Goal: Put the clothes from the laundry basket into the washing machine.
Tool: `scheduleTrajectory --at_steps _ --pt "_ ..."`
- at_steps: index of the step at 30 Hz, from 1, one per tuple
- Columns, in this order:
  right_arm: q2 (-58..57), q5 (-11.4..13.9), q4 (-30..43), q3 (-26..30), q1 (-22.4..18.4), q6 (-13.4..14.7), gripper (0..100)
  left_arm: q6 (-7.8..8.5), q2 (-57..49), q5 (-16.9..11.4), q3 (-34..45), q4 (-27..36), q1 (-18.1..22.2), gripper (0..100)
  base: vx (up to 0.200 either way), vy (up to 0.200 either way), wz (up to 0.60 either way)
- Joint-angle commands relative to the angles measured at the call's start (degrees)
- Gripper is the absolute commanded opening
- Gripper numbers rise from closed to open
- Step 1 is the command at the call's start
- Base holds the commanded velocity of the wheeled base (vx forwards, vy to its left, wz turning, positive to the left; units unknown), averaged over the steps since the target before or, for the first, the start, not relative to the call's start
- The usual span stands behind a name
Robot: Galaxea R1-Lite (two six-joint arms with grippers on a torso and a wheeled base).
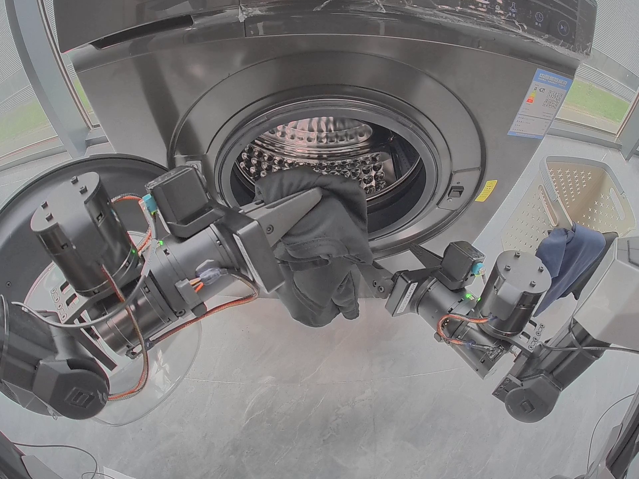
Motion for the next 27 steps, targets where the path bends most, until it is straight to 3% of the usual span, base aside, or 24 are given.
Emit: scheduleTrajectory --at_steps 1,9,27 --pt "2.8 0.0 0.1 -2.7 0.1 0.0 100 -0.15 0.1 0.0 0.1 -0.1 -0.6 0 0.0 0.0 0.0" --pt "5.8 0.0 -0.1 -3.0 4.3 -0.1 100 -0.94 0.8 0.0 -1.1 -0.4 -0.8 0 0.0 0.0 0.0" --pt "11.2 0.0 -1.2 -5.1 2.8 -1.0 100 -1.2 -0.5 0.0 -0.3 -0.4 -0.9 0 0.0 0.0 0.0"
